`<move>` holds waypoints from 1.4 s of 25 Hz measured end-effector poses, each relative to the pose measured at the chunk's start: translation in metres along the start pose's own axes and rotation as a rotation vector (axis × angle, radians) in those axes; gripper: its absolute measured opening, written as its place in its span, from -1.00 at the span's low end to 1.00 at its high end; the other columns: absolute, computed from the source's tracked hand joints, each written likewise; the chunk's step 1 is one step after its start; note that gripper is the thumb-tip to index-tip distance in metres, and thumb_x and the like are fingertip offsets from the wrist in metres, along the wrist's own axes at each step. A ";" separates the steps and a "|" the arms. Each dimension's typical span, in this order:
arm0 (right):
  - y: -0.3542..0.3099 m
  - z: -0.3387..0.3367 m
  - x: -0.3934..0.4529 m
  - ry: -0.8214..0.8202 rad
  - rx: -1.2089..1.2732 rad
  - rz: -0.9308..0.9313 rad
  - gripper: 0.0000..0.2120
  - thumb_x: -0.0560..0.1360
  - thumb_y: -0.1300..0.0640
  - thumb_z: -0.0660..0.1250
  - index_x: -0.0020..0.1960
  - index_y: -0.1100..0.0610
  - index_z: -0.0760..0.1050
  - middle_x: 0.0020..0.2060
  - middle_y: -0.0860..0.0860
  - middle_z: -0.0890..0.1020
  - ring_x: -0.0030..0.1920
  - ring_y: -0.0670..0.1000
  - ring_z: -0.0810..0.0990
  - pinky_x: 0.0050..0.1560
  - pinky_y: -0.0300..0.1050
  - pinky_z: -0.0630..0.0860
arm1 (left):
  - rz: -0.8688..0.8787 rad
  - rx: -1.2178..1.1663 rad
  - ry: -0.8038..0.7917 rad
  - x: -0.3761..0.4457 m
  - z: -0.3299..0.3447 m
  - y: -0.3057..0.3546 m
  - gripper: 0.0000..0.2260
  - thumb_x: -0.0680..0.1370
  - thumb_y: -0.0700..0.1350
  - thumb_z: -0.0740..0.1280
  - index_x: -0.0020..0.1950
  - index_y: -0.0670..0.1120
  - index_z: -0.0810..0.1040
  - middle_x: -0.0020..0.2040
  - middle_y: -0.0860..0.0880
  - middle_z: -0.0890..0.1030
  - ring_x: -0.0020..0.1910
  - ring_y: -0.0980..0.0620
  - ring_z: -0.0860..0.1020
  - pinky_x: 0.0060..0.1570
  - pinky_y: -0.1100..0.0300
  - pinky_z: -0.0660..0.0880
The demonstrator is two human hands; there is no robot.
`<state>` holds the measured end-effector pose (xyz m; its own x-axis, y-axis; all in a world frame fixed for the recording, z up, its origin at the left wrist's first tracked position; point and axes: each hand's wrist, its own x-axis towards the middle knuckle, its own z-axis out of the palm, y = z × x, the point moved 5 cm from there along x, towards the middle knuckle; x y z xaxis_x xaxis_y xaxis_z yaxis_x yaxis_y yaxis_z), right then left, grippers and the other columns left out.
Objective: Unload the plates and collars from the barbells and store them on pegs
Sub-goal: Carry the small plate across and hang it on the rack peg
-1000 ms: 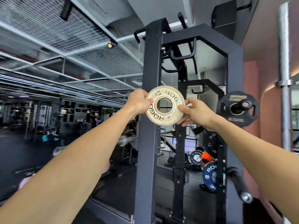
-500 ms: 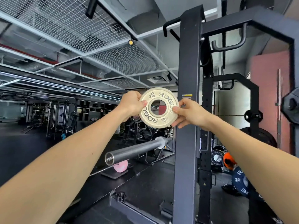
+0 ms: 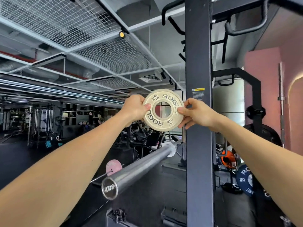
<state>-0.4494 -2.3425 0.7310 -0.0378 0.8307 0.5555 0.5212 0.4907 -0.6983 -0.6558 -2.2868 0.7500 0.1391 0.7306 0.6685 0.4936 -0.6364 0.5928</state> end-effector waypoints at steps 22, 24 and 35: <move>-0.060 0.117 -0.058 0.209 -0.137 0.241 -0.82 0.61 0.16 0.24 0.13 0.23 0.31 -0.16 0.34 0.63 -0.29 0.20 0.67 -0.33 -0.04 0.64 | 0.098 -0.177 -0.275 -0.025 -0.061 -0.080 -0.92 0.57 -0.13 0.35 -0.12 -0.02 0.54 -0.05 -0.09 0.68 -0.03 -0.10 0.65 0.08 -0.07 0.58; -0.071 0.132 -0.081 0.235 -0.141 0.270 -0.82 0.60 0.15 0.25 0.10 0.23 0.32 -0.18 0.30 0.64 -0.25 0.23 0.67 -0.29 -0.02 0.66 | 0.102 -0.203 -0.306 -0.043 -0.071 -0.085 -0.94 0.57 -0.13 0.35 -0.10 -0.03 0.55 -0.05 -0.08 0.68 -0.04 -0.08 0.65 0.07 -0.06 0.59; -0.066 0.199 -0.170 0.262 -0.144 0.424 -0.80 0.60 0.17 0.25 0.15 0.23 0.31 -0.30 0.22 0.66 -0.35 0.14 0.68 -0.27 0.02 0.65 | 0.065 -0.258 -0.443 -0.140 -0.075 -0.134 -0.91 0.58 -0.14 0.35 -0.13 -0.03 0.53 -0.06 -0.12 0.67 -0.12 -0.10 0.68 -0.04 -0.07 0.63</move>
<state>-0.6473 -2.4642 0.5927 0.4071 0.8460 0.3443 0.5570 0.0687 -0.8276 -0.8060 -2.3225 0.6106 0.5407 0.6864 0.4864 0.2518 -0.6837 0.6850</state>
